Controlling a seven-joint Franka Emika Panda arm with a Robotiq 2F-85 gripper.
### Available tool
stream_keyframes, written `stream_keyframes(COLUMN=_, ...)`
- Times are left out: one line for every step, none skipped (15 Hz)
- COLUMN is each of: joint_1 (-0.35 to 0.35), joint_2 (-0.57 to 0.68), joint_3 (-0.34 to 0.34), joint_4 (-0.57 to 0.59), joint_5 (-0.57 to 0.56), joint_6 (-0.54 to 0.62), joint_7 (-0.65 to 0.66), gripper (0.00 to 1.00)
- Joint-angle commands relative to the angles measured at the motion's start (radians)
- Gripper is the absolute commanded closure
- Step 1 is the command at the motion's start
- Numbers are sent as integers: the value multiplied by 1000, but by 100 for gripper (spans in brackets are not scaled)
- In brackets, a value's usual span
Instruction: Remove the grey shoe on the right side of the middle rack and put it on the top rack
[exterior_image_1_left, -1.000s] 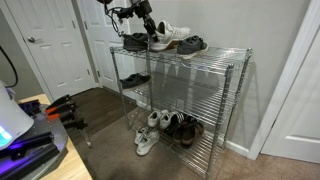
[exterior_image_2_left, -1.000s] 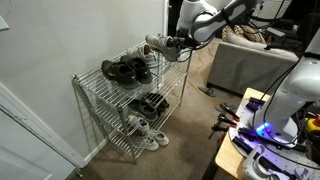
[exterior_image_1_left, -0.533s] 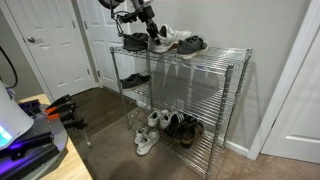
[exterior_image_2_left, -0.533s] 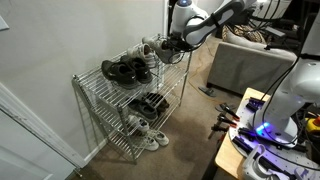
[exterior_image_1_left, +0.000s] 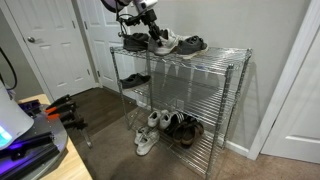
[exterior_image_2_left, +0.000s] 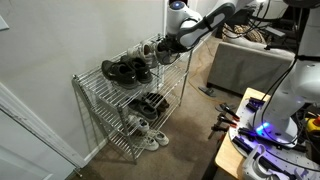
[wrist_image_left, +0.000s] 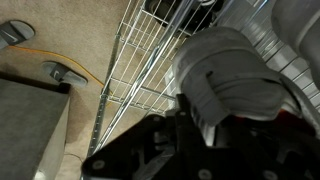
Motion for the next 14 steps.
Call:
stream_keyframes(joint_1=30, joint_2=4, joint_3=-22, joint_4=26, joint_5=3, joint_6=-13, joint_7=43, gripper=51)
stream_keyframes(joint_1=35, joint_2=-6, joint_3=-23, joint_4=22, joint_5=1, joint_6=-15, joint_7=46, gripper=44)
stream_keyframes(joint_1=39, joint_2=-10, joint_3=-25, joint_4=21, joint_5=-2, joint_6=-13, joint_7=50, gripper=38)
stream_keyframes(joint_1=44, joint_2=-21, joint_3=-28, joint_4=17, joint_5=-8, joint_6=-16, joint_7=53, gripper=31)
stream_keyframes(joint_1=47, joint_2=-30, joint_3=-29, joint_4=13, joint_5=-10, joint_6=-15, joint_7=53, gripper=25)
stream_keyframes(joint_1=47, joint_2=-52, joint_3=-29, joint_4=2, joint_5=-6, joint_6=-21, joint_7=50, gripper=19)
stream_keyframes(joint_1=48, joint_2=-65, joint_3=-29, joint_4=-3, joint_5=-9, joint_6=-20, joint_7=51, gripper=12)
stream_keyframes(joint_1=48, joint_2=-88, joint_3=-29, joint_4=-12, joint_5=-12, joint_6=-20, joint_7=52, gripper=6)
stream_keyframes(joint_1=47, joint_2=-106, joint_3=-29, joint_4=-18, joint_5=-16, joint_6=-18, joint_7=51, gripper=2)
stream_keyframes(joint_1=45, joint_2=-132, joint_3=-29, joint_4=-28, joint_5=-19, joint_6=-16, joint_7=48, gripper=0)
stream_keyframes(joint_1=41, joint_2=-153, joint_3=-27, joint_4=-36, joint_5=-20, joint_6=-13, joint_7=45, gripper=0)
stream_keyframes(joint_1=35, joint_2=-177, joint_3=-24, joint_4=-45, joint_5=-20, joint_6=-14, joint_7=38, gripper=0)
stream_keyframes(joint_1=29, joint_2=-194, joint_3=-21, joint_4=-51, joint_5=-18, joint_6=-15, joint_7=33, gripper=0)
stream_keyframes(joint_1=19, joint_2=-215, joint_3=-14, joint_4=-61, joint_5=-3, joint_6=-15, joint_7=18, gripper=0)
